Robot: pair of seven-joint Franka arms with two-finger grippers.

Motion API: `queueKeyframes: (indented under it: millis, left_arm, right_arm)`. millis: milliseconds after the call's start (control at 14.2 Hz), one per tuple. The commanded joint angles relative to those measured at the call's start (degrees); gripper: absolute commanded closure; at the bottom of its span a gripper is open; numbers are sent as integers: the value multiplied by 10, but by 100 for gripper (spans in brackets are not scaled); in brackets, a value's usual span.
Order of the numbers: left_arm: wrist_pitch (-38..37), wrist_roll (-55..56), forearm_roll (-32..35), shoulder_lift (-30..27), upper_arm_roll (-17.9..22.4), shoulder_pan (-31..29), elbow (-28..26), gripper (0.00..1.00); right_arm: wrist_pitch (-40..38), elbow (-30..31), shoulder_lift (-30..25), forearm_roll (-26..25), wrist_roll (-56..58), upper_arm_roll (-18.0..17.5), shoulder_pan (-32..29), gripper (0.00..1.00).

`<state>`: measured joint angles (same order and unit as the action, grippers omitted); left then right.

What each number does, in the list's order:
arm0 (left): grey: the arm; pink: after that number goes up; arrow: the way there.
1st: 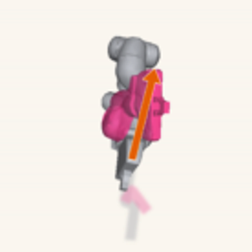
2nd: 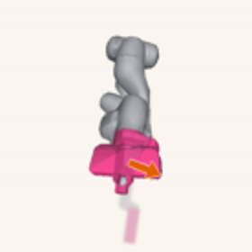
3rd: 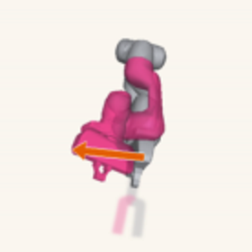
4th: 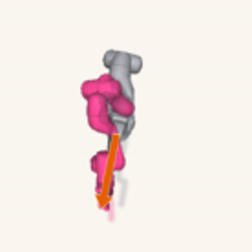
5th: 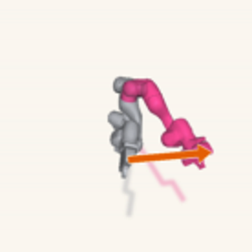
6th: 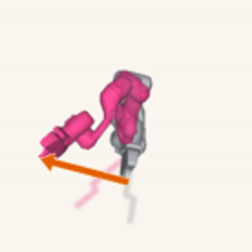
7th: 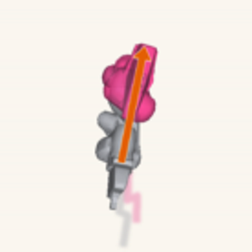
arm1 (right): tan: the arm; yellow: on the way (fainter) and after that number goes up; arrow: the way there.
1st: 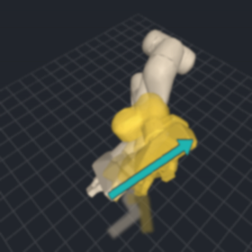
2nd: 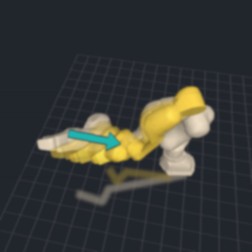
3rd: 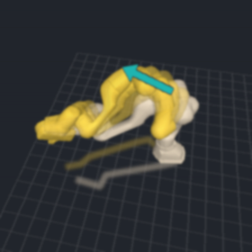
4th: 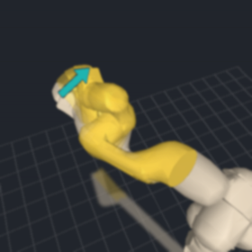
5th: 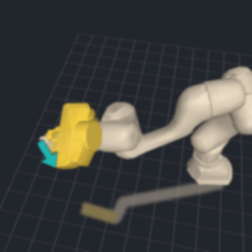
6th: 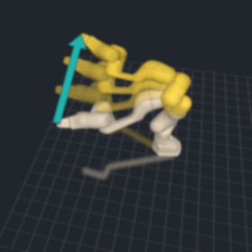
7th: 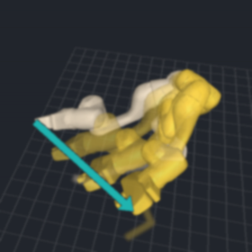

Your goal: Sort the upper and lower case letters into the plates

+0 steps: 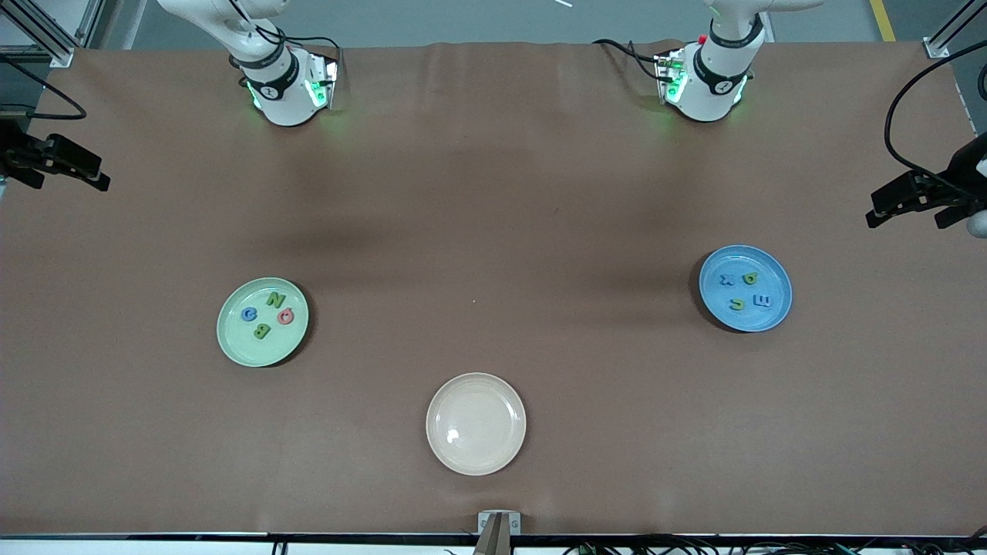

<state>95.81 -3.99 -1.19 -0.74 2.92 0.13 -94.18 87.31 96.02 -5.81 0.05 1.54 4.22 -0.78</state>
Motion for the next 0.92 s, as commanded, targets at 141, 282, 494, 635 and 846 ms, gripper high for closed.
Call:
queueKeyframes:
  millis: [141, 282, 494, 635, 846]
  left_arm:
    - [-13, 5, -9, -8, 0, 0, 34, 0]
    - [-33, 6, -9, -12, -1, 0, 35, 0]
    - [-72, 8, -8, -13, -10, 0, 35, 0]
    - [-72, 8, -7, -13, -12, 0, 35, 0]
    - [-72, 8, -7, -13, -14, -2, 36, 0]
  right_arm:
    - [8, 20, -15, 0, -7, -11, -10, 0]
    - [7, 19, -14, -1, -7, -11, -10, 0]
    - [8, 18, -13, -1, -6, -10, -9, 0]
    - [14, 18, -13, 0, -6, -11, -9, 0]
    - [18, 18, -13, 6, -9, -11, -9, 0]
